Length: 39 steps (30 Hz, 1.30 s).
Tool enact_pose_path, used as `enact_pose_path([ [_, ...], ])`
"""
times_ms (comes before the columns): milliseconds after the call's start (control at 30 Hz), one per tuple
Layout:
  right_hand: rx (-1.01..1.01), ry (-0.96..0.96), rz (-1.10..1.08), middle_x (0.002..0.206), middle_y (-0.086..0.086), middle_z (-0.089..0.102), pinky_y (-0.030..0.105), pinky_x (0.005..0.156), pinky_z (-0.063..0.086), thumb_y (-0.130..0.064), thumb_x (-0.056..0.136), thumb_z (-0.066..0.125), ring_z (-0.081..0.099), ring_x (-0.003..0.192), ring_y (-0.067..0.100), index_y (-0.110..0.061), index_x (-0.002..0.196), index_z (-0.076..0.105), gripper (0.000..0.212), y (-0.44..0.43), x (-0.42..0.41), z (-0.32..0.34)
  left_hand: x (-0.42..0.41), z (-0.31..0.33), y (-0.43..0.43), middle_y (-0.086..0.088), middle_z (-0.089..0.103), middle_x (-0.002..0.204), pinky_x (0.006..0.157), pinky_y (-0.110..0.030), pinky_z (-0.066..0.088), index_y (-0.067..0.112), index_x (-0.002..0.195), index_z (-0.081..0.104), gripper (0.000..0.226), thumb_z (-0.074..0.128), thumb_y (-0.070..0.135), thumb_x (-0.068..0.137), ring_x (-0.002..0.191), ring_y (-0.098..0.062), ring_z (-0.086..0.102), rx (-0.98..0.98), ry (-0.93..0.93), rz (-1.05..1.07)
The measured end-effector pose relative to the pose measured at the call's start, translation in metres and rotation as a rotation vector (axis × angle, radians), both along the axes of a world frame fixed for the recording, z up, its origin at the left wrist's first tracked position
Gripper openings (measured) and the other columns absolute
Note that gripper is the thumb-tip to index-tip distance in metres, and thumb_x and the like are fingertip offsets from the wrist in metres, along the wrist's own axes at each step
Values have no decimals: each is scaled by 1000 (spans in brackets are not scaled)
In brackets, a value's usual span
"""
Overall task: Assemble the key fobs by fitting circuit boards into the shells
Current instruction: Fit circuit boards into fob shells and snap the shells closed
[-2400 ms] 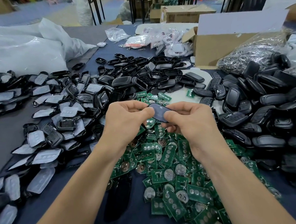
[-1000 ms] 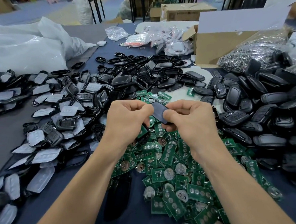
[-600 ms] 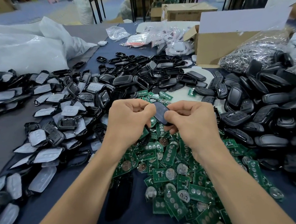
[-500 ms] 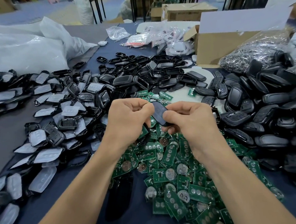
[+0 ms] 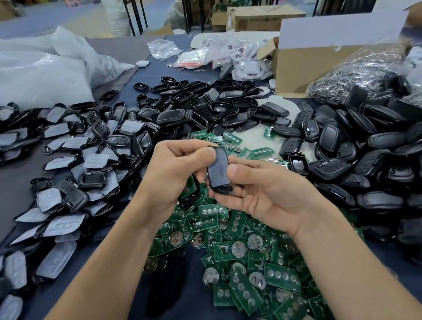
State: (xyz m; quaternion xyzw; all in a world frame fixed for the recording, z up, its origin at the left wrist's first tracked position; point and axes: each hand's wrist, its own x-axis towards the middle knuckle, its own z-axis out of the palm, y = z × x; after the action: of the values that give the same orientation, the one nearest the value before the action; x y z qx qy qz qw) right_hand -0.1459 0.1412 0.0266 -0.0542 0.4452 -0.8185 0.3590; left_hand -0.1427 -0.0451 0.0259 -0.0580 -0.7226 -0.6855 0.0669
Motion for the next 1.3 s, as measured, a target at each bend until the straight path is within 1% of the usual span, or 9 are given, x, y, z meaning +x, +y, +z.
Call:
enact_pose_path([
  [100, 10, -56, -46, 105, 15, 75, 33, 77, 63, -6, 79, 73, 74, 85, 21, -1, 117, 75, 39, -3, 0, 1, 1, 1, -1, -5, 62, 55, 79, -35, 57, 14, 68, 79, 26, 61, 15, 87, 64, -35, 63, 34, 11, -27],
  [233, -40, -149, -95, 99, 15, 76, 35, 72, 63, -8, 63, 85, 73, 82, 24, -3, 102, 81, 40, -3, 0, 2, 2, 0, -1, -5, 61, 56, 45, -21, 46, 16, 86, 83, 39, 47, 30, 90, 44, -13, 52, 158, -113, 57],
  [433, -21, -124, -122, 95, 8, 77, 39, 86, 63, -6, 76, 77, 74, 84, 20, -12, 88, 84, 15, -5, -1, 1, 0, -4, -2, -9, 73, 67, 54, -24, 54, 24, 86, 84, 42, 49, 12, 66, 58, -15, 66, -5, -152, 145],
  [600, 68, -14, -160, 101, 9, 78, 35, 80, 63, -10, 71, 78, 73, 95, 22, -14, 91, 85, 21, -8, -3, 0, -5, -5, -5, 5, 80, 95, 79, -29, 50, 32, 122, 75, 55, 59, 13, 72, 79, 0, 69, -131, -193, 115],
  [700, 72, -5, -201, 94, 9, 77, 31, 77, 62, -10, 68, 80, 73, 87, 21, -10, 95, 83, 26, -7, -5, -2, -4, -4, -5, 7, 80, 106, 99, -42, 56, 30, 139, 63, 66, 75, 15, 76, 103, -12, 75, -76, -160, 171],
  [867, 118, 38, -323, 101, 13, 75, 32, 79, 62, -14, 64, 84, 70, 93, 24, -4, 105, 78, 44, -10, -5, -6, -1, -4, -1, 9, 80, 109, 89, -40, 62, 31, 129, 70, 60, 88, 10, 77, 96, -19, 78, -27, -79, 248],
  [1033, 321, 247, -442, 88, 5, 77, 35, 83, 64, -7, 77, 87, 75, 86, 17, -17, 95, 83, 22, -18, 0, -9, 1, -5, 3, 10, 81, 105, 92, -27, 60, 27, 112, 81, 43, 88, 1, 78, 105, -7, 75, -112, 32, 244],
  [1200, 445, 386, -547, 89, 1, 80, 41, 88, 62, -7, 76, 89, 77, 91, 22, -22, 96, 83, 27, -21, 3, -11, 2, -6, 8, 12, 81, 100, 74, -12, 55, 32, 104, 82, 32, 82, 6, 87, 98, -3, 76, -92, -9, 213],
  [1300, 470, 407, -561, 89, 0, 80, 39, 86, 62, -7, 73, 90, 77, 89, 21, -22, 97, 82, 29, -22, 3, -11, 1, -4, 8, 9, 82, 99, 90, -19, 55, 32, 99, 82, 35, 74, 0, 89, 103, -5, 75, -46, -50, 195],
])
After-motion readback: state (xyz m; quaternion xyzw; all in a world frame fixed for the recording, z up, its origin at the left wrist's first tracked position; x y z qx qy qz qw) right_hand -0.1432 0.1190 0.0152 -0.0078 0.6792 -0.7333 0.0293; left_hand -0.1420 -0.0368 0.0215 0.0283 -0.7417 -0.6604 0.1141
